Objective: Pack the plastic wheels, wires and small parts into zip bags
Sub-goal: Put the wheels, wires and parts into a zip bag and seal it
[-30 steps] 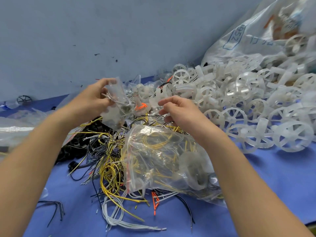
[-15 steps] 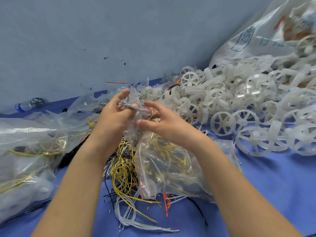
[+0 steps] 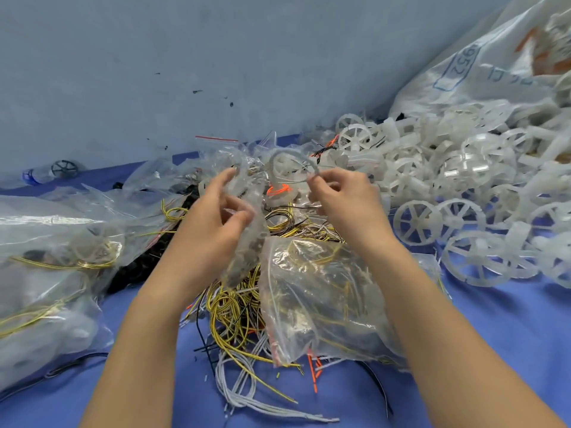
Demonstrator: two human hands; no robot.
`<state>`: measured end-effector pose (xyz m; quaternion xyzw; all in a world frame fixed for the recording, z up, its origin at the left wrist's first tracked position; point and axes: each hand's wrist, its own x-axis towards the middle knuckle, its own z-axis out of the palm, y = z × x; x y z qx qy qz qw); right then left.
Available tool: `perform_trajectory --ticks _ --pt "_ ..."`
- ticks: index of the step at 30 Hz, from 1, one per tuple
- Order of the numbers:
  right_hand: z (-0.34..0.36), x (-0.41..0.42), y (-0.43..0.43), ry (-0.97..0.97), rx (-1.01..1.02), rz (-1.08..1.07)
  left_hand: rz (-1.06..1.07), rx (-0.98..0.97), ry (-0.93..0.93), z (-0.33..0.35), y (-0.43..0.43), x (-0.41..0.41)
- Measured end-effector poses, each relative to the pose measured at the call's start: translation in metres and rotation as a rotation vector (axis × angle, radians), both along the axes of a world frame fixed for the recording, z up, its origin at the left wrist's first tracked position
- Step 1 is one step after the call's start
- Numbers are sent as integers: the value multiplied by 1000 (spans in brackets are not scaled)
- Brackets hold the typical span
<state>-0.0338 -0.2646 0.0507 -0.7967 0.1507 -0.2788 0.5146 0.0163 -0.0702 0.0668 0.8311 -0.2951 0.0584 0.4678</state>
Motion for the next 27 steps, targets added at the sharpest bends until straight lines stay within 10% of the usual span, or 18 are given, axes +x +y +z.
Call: perform_trajectory --ticks 8,15,27 --pt "7 -11 1 276 -315 5 -37 -505 227 15 21 -8" --pt "24 -21 33 88 157 705 -139 -846 305 36 -1 -22" --pt "32 -32 3 -128 514 619 -328 -744 492 26 -25 -29"
